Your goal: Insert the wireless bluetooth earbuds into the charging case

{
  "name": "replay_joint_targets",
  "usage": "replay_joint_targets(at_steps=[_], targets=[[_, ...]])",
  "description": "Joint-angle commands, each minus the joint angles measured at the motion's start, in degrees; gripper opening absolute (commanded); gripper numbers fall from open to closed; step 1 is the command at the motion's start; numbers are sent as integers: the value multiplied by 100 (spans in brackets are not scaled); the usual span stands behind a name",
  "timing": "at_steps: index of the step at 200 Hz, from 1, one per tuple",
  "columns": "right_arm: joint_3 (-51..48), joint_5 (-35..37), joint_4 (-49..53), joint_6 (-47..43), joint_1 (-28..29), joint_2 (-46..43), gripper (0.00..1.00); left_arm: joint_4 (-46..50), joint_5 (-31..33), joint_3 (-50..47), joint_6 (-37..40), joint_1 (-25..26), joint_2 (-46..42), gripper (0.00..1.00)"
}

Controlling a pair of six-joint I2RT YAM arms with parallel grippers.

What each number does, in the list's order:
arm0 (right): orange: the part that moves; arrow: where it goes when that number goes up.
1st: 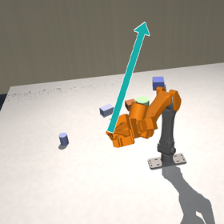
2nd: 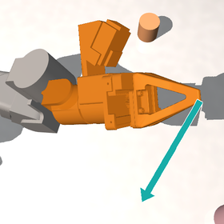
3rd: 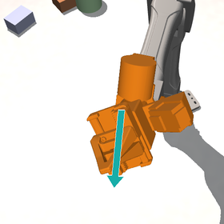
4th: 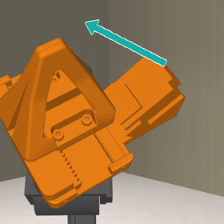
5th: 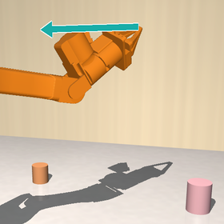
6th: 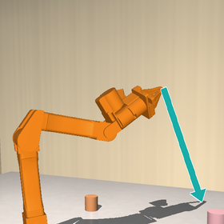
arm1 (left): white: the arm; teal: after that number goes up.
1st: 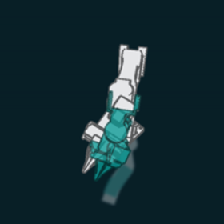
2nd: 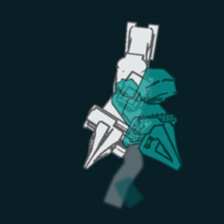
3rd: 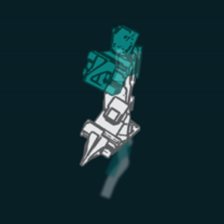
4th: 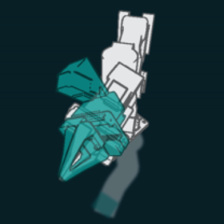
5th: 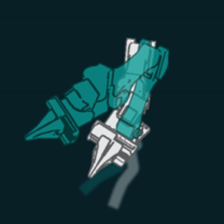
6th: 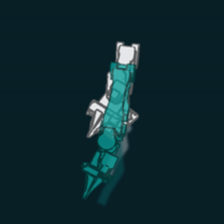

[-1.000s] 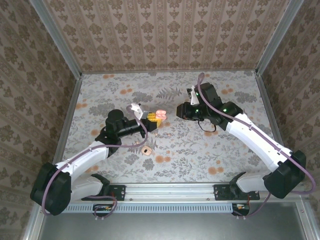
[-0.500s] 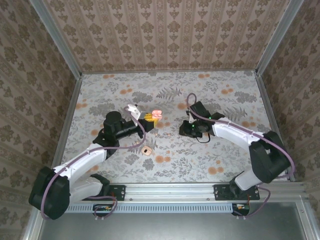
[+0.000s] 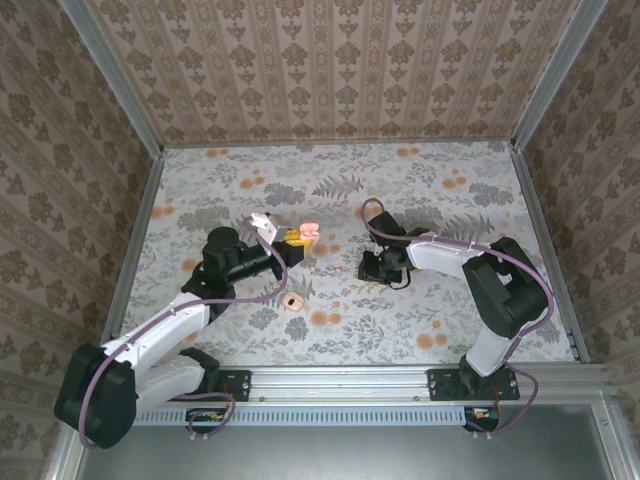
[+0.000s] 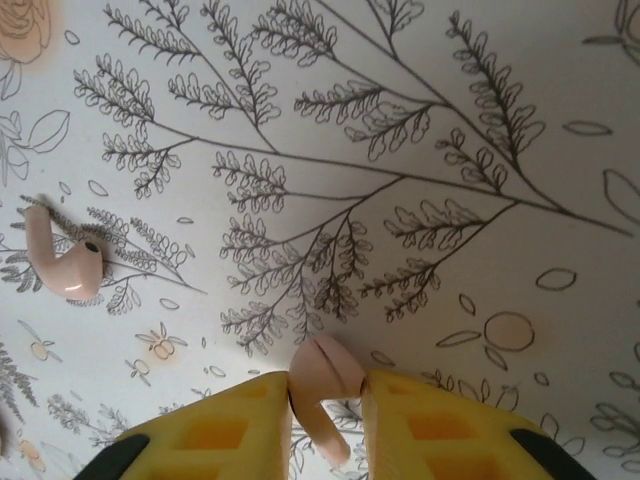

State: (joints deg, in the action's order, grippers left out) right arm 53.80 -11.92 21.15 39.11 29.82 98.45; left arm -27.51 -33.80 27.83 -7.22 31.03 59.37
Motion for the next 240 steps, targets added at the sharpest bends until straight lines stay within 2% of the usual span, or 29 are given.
replay_joint_targets(at_steps=[1, 34, 81, 136, 240], targets=[[94, 419, 414, 14, -29, 120, 30, 35, 23, -50, 140, -35, -116, 0], [320, 747, 1000, -31, -28, -232, 38, 23, 23, -77, 160, -53, -128, 0], [850, 1179, 1756, -242, 86, -591, 40, -78, -26, -37, 160, -70, 0, 0], [1502, 1300, 2143, -488, 388, 22, 40, -185, -102, 4, 107, -70, 123, 0], [1924, 1219, 2346, -580, 437, 1041, 36, -91, -74, -54, 144, -79, 39, 0]])
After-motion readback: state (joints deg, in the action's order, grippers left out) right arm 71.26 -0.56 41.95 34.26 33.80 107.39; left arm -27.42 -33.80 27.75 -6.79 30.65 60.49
